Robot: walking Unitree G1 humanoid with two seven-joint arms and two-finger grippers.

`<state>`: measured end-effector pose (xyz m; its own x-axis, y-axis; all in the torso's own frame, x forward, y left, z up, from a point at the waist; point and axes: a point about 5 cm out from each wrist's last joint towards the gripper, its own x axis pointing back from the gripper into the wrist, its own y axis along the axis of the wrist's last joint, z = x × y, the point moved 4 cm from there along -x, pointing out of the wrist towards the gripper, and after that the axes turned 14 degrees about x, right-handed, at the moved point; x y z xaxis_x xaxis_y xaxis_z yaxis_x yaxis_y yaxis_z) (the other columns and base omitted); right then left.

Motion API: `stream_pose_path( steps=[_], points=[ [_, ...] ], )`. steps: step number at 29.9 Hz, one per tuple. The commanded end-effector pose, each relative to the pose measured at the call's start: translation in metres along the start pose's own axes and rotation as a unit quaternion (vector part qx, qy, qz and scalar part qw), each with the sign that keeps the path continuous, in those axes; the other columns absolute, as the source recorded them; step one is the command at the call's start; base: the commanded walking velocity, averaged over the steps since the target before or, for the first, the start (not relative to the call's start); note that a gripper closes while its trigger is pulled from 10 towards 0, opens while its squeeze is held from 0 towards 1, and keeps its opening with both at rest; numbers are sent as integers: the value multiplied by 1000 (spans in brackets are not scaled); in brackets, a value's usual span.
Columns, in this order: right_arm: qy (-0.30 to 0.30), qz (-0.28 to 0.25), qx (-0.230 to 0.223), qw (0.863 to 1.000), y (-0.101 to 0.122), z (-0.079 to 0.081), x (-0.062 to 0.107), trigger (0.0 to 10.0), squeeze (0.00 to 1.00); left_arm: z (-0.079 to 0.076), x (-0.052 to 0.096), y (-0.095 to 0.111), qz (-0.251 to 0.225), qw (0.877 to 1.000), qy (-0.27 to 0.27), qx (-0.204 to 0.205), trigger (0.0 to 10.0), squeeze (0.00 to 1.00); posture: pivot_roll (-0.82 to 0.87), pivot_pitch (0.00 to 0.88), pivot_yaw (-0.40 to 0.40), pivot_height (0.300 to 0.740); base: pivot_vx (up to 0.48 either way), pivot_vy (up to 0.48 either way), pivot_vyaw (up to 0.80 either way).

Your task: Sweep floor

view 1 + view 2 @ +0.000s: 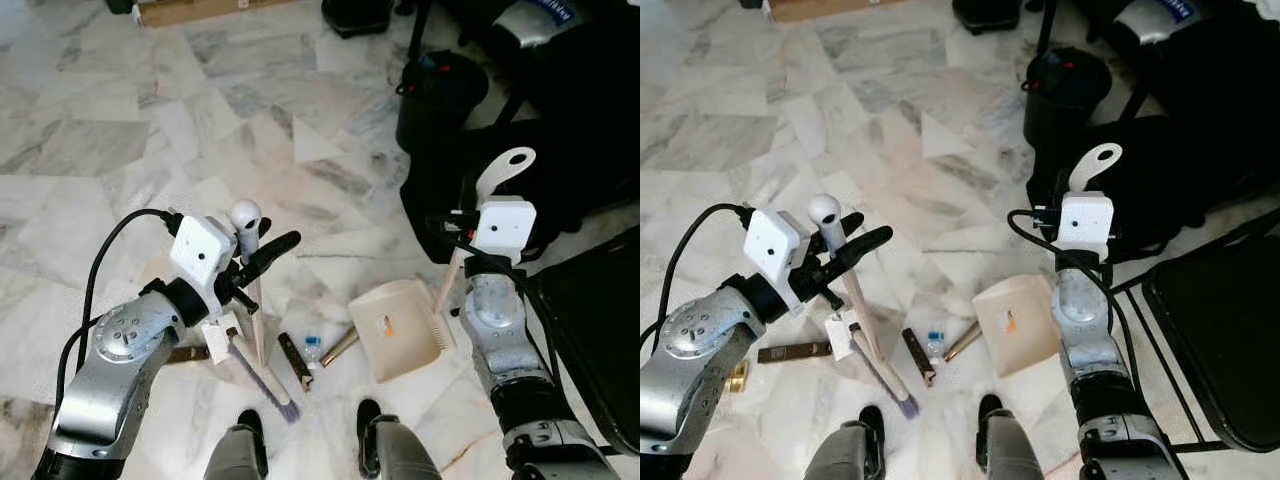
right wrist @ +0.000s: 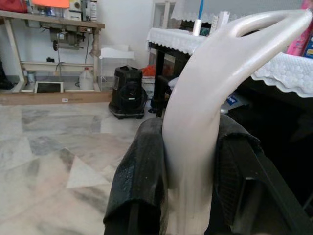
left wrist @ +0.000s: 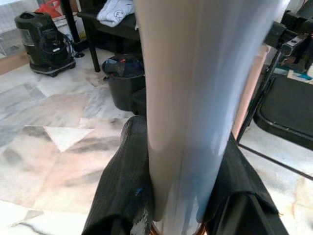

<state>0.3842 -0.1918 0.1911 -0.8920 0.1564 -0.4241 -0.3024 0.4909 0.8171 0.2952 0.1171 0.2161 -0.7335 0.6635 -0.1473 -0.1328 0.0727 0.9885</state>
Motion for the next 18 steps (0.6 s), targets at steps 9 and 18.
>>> stream_pose_path(
  steps=[9,18],
  points=[
    [-63,-59,0,996,30,-31,-12,10000,0,-10,1,5,-3,1000,-15,6,10000,0,67,465,39,740,0,0,0],
    [-42,-49,1,998,24,-21,-4,10000,0,-12,2,8,-5,1000,-15,4,10000,0,72,470,39,740,0,0,0]
  ],
)
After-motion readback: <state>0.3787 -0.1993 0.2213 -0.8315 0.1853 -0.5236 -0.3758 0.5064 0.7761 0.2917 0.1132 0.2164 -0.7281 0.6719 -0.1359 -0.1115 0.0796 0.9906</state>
